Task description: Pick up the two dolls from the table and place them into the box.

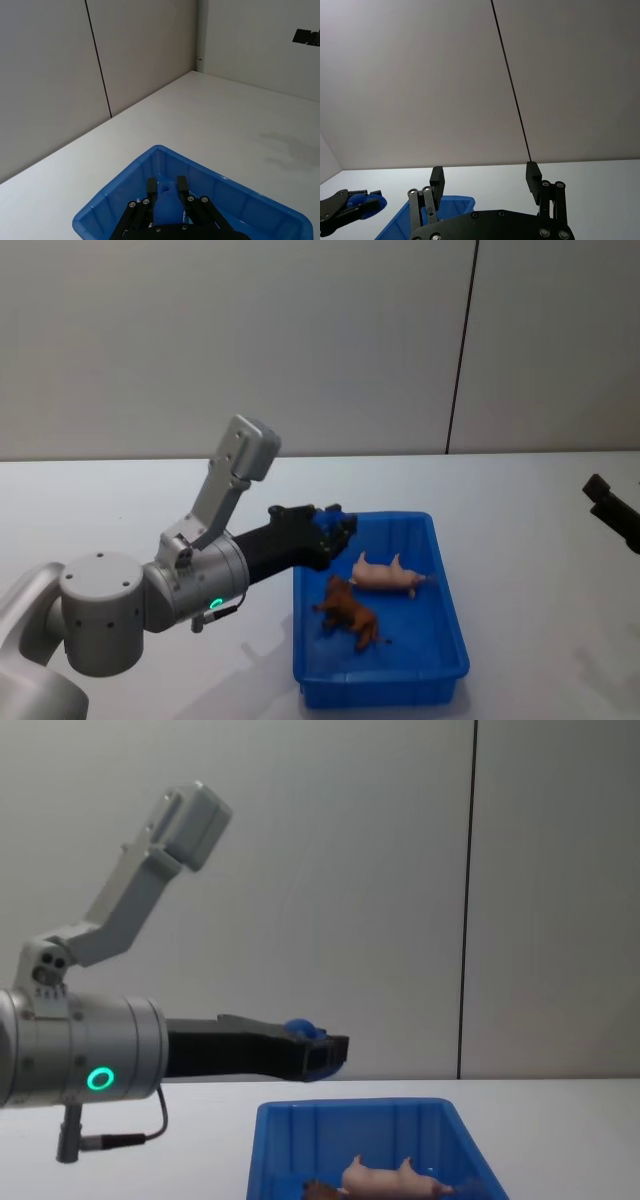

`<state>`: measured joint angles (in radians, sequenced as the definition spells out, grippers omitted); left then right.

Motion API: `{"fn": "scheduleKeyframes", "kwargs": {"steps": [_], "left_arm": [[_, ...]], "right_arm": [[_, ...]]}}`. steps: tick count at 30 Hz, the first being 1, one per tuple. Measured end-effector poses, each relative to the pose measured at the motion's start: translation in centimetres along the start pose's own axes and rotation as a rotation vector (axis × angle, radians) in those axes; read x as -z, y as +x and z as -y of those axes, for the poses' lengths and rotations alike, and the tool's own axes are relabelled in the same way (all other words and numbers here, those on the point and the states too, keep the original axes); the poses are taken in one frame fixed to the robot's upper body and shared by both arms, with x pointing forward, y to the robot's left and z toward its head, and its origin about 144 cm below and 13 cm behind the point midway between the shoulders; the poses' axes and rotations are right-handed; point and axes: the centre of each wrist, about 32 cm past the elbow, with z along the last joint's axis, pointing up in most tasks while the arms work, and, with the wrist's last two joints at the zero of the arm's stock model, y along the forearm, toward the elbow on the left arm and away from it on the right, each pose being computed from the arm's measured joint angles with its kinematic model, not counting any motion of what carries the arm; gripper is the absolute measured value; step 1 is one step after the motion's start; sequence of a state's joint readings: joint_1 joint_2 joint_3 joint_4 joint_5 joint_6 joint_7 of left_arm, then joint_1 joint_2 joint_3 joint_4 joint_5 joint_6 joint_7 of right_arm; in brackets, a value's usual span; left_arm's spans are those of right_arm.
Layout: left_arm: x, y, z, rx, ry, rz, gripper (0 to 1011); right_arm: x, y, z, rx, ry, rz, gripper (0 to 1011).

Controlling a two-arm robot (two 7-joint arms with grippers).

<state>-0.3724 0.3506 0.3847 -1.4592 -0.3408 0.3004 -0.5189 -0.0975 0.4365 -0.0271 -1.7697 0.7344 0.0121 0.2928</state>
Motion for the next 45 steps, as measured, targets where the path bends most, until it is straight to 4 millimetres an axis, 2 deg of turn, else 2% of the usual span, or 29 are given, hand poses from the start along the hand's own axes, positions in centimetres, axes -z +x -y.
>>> {"fn": "scheduleKeyframes", "kwargs": {"steps": [3,9,10,11,13,14,15,20,23,25,28,45], "left_arm": [[0.1,0.0,0.2,0.015,0.014,0.002,231],[0.1,-0.1,0.5,0.033,0.031,0.004,411],[0.1,-0.1,0.5,0.036,0.034,0.005,473],[0.1,-0.1,0.5,0.038,0.035,0.005,473],[0.2,-0.1,0.6,0.043,0.039,0.005,556],[0.2,-0.1,0.6,0.044,0.041,0.005,566],[0.2,-0.2,0.6,0.045,0.042,0.005,637],[0.2,-0.2,0.7,0.052,0.047,0.006,736],[0.2,-0.2,0.8,0.053,0.05,0.006,867],[0.2,-0.2,0.7,0.053,0.049,0.006,895],[0.1,-0.2,0.6,0.044,0.038,0.012,994],[-0.5,-0.7,-1.4,-0.145,-0.073,0.052,1001]], "right_arm": [[0.0,0.0,0.0,0.0,0.0,0.0,1001],[0.0,0.0,0.0,0.0,0.0,0.0,1001],[0.0,0.0,0.0,0.0,0.0,0.0,1001],[0.0,0.0,0.0,0.0,0.0,0.0,1001],[0.0,0.0,0.0,0.0,0.0,0.0,1001],[0.0,0.0,0.0,0.0,0.0,0.0,1001],[0.0,0.0,0.0,0.0,0.0,0.0,1001],[0.0,0.0,0.0,0.0,0.0,0.0,1001],[0.0,0.0,0.0,0.0,0.0,0.0,1001],[0.0,0.0,0.0,0.0,0.0,0.0,1001],[0.0,0.0,0.0,0.0,0.0,0.0,1001],[0.0,0.0,0.0,0.0,0.0,0.0,1001]]}}
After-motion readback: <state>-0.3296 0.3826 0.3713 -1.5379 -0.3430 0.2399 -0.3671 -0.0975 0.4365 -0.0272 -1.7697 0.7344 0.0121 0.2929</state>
